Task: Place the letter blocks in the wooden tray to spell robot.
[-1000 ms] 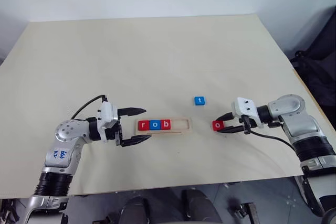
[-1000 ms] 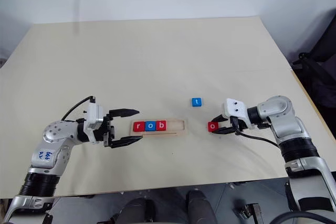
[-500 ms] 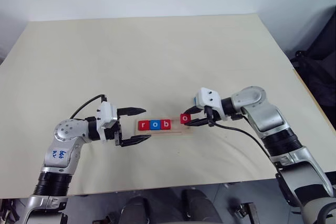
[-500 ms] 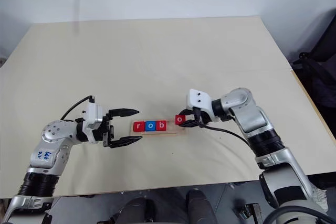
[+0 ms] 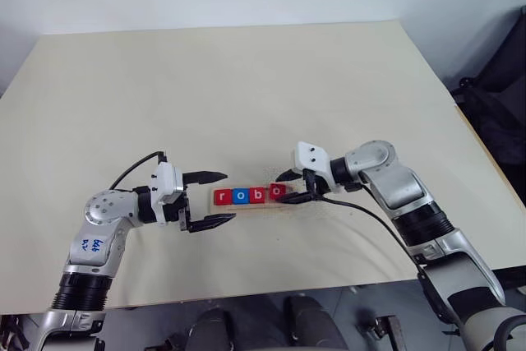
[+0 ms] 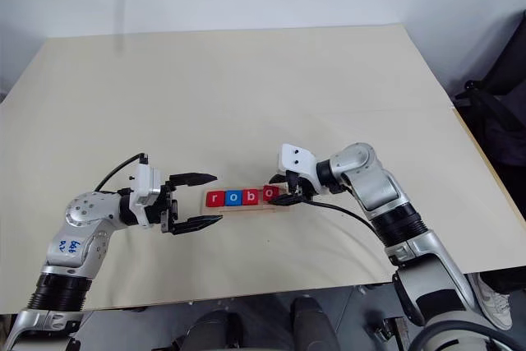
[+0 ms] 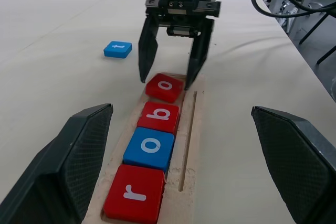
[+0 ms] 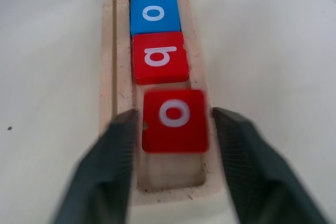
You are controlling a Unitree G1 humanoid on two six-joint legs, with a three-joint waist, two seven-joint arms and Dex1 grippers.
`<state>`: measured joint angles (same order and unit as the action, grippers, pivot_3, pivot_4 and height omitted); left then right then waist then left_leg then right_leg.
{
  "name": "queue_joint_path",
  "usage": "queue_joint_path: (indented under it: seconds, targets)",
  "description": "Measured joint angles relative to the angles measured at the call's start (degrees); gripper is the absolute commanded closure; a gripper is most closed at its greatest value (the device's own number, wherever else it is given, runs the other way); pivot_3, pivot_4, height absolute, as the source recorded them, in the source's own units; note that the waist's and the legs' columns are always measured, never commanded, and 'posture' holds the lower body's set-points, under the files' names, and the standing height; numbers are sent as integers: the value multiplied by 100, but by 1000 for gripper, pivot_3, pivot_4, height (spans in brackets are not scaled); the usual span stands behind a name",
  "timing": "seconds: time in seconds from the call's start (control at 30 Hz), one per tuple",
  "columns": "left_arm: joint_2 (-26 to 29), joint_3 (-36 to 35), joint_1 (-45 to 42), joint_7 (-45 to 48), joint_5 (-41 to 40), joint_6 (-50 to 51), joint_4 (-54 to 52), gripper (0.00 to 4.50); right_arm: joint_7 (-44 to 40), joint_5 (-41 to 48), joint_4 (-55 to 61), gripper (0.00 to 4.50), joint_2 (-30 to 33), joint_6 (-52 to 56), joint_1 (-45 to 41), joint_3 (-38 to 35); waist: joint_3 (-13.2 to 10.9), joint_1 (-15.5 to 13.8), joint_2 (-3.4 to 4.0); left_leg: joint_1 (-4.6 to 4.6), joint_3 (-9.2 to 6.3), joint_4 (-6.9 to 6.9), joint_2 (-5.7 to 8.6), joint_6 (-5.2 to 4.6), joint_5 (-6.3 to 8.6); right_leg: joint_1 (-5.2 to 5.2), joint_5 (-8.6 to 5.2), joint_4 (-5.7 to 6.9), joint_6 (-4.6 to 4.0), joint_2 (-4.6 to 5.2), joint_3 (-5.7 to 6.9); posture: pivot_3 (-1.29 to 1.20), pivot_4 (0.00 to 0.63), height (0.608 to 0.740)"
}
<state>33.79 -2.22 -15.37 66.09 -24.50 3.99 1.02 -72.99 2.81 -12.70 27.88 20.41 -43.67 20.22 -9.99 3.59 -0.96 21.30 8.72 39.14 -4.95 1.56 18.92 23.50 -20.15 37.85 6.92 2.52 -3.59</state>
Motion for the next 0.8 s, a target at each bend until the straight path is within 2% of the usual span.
queue_joint_path:
  seconds: [0.1, 0.3, 0.4, 0.77, 0.8]
  targets:
    - [0, 0, 1, -18, 0, -2, 0, 0, -5, 13, 94, 25, -71, 100, 1, 11, 0, 0, 0, 0, 0, 0, 0, 0, 0, 0, 0, 0, 0, 0, 0, 0, 150, 740]
    - [0, 0, 14, -33, 0, -28, -1, 0, -44, 195, 327, 25, -6, 265, 38, -51, 0, -1, 0, 1, -1, 0, 0, 0, 0, 1, 0, 0, 0, 0, 0, 0, 150, 740]
    - [1, -1, 32, -34, 0, -30, -2, 0, -120, 362, 525, 651, 221, 391, 61, -213, 0, -18, 0, 1, -2, 0, 2, 0, 0, -1, 0, -2, 0, 2, 1, 0, 150, 740]
    - [2, -1, 4, -28, 0, -32, -1, 0, 171, 364, 455, 4452, 361, 340, 250, -277, 0, 5, 0, 1, 0, -4, 0, 0, 0, 1, -1, -4, -1, -1, 1, 0, 150, 740]
    - [2, -1, 4, -28, 0, -33, -1, 0, 203, 344, 414, 4486, 361, 306, 250, -270, 0, 4, 0, 1, 1, -4, 1, 0, 0, 0, -1, -4, -1, -1, 0, 0, 150, 740]
